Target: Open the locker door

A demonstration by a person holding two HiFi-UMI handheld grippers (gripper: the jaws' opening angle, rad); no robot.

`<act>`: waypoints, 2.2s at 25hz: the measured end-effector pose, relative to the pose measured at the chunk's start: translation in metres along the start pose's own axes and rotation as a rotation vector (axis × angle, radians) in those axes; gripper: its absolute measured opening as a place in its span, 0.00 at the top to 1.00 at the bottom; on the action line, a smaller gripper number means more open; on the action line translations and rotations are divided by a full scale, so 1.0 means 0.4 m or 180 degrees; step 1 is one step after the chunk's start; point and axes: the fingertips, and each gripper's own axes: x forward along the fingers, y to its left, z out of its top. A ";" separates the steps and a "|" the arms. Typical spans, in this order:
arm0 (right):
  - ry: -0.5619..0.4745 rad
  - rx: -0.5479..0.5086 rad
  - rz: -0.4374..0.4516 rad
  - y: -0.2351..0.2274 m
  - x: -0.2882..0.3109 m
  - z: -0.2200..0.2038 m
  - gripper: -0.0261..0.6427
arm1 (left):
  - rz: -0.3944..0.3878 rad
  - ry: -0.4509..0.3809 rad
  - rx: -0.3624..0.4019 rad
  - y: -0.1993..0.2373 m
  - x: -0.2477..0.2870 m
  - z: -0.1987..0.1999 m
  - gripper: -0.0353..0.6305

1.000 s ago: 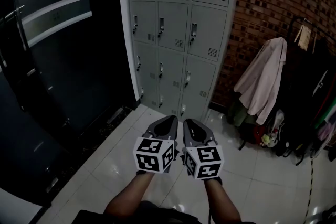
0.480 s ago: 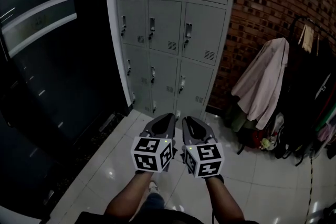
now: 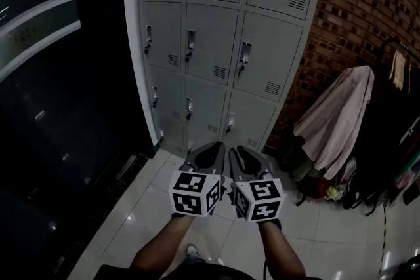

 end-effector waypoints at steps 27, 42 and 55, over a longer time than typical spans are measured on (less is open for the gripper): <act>-0.0457 -0.0022 -0.0371 -0.356 0.624 0.160 0.76 | -0.0306 -0.0106 0.0022 0.324 0.573 0.117 0.94; -0.0476 -0.0054 -0.0277 -0.612 0.963 0.238 0.60 | -0.0169 -0.0181 -0.0020 0.440 0.897 0.169 0.94; -0.0419 0.0064 -0.0342 -0.689 1.070 0.232 0.56 | -0.0067 -0.0155 -0.0060 0.506 0.974 0.159 0.94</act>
